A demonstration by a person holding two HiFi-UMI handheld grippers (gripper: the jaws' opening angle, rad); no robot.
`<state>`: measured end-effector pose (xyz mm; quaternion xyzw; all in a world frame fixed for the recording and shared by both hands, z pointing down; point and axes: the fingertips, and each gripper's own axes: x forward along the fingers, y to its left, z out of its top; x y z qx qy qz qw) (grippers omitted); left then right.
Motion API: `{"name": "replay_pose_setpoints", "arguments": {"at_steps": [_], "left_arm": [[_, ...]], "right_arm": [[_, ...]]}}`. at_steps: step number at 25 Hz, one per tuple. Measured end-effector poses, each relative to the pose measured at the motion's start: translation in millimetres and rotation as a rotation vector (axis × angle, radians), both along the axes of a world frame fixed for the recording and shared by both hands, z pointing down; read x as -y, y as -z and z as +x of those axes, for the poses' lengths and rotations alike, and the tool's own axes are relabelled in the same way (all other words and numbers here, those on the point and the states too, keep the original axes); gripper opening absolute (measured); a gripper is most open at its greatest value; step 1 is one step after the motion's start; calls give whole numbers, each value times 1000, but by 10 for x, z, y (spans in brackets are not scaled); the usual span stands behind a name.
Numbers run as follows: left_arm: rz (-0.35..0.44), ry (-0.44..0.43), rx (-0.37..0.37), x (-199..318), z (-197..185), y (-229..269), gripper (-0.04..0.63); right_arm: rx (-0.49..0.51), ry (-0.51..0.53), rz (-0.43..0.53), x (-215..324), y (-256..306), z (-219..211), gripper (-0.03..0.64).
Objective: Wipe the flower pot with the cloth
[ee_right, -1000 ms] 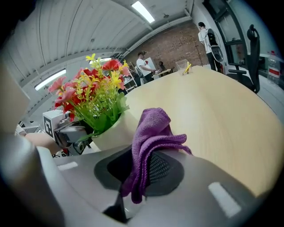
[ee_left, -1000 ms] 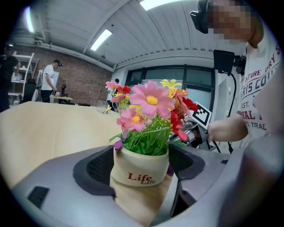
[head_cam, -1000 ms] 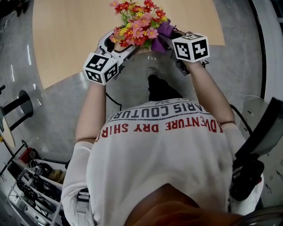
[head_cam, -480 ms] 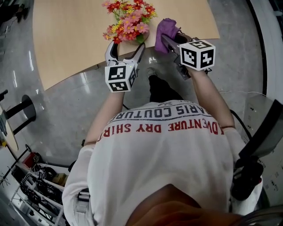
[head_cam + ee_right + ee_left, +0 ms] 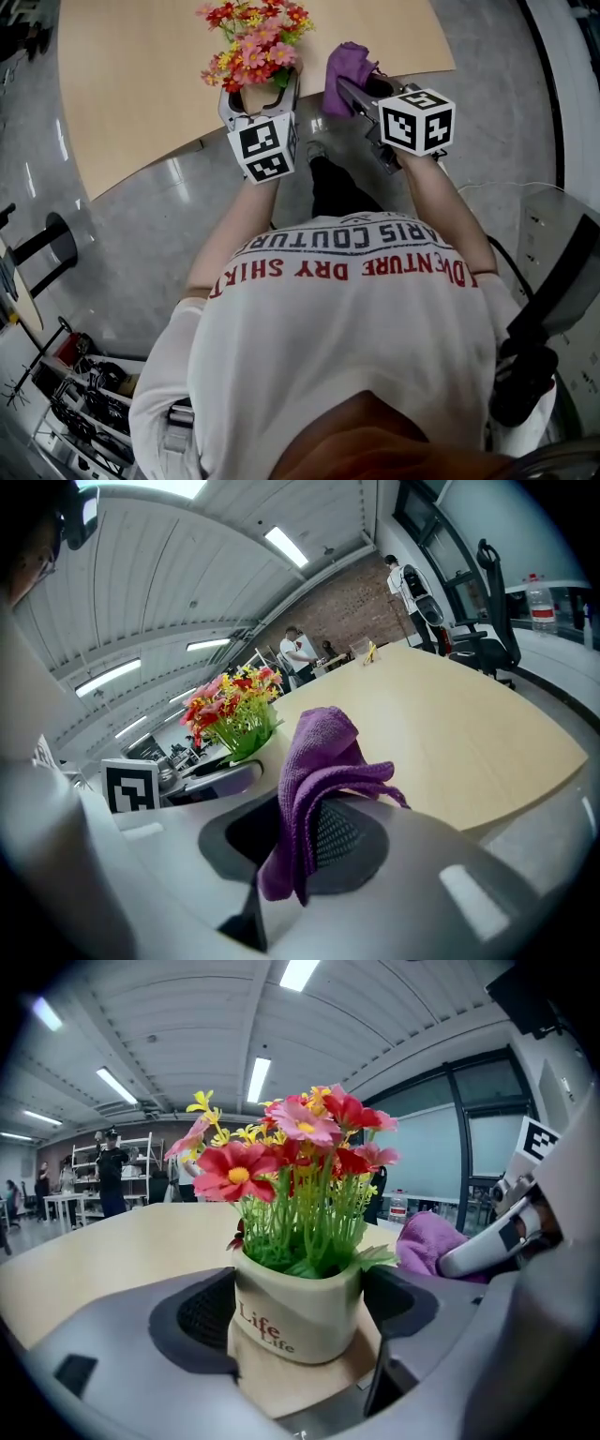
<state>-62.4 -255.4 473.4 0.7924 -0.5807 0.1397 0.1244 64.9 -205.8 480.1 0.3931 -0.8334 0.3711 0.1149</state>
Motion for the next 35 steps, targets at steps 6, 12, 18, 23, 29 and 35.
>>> {"name": "replay_pose_setpoints", "arguments": {"at_steps": [6,12,18,23,29,35], "left_arm": [[-5,-53,-12,0,-31,24,425],[0,-221,-7,-78,-59,66,425],[-5,-370,-5,-67,-84,-19,425],[-9,-513,-2,4,15,-48,425],[-16,-589,0,12,-13,-76,424],[-11,-590,-5,37,0,-61,424]], "right_arm": [[13,15,8,66,9,-56,46],[43,62,32,144,200,-197,46],[70,91,54,303,251,-312,46],[90,115,68,469,335,-278,46],[120,128,55,527,299,-376,46],[122,166,32,564,211,-522,46]]}}
